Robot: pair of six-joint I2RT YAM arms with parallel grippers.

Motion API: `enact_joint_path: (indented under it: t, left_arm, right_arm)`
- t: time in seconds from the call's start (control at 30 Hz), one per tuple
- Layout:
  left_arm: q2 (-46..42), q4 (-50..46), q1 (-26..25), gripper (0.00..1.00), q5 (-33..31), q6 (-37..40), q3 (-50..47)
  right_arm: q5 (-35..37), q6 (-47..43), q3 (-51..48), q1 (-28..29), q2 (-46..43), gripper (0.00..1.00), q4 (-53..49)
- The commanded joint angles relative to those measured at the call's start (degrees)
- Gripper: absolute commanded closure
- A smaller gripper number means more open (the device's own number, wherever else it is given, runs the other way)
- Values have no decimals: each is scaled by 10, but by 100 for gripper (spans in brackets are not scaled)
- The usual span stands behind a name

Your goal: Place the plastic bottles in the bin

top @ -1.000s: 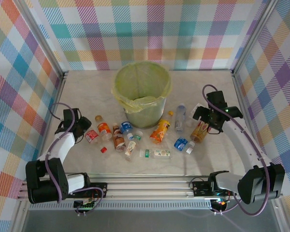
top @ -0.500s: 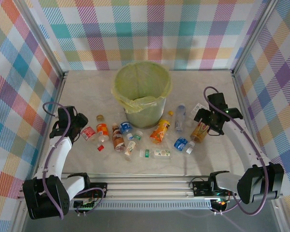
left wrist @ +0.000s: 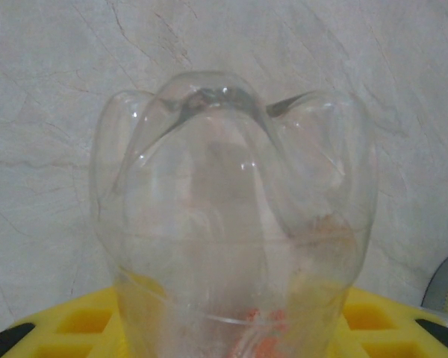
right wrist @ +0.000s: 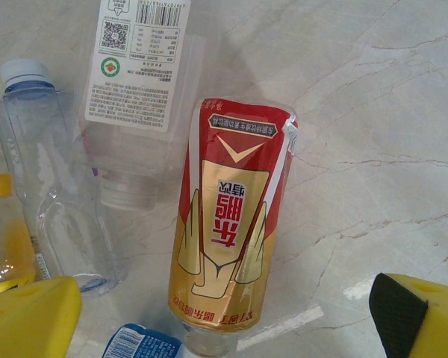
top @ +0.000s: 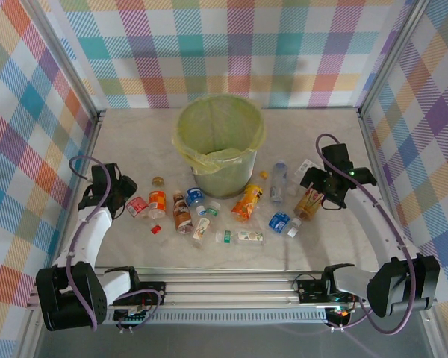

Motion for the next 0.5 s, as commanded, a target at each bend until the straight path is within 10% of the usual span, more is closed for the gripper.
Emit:
enact_joint_path:
  t: [0.0,0.47]
  left_arm:
    - [6,10,8,54,4,8,8]
    - [8,16,9,55,20,6,12]
  right_arm:
    - [0,11,-7,-4,-11,0,5]
    - [0,11,-9,-5,-16,0,4]
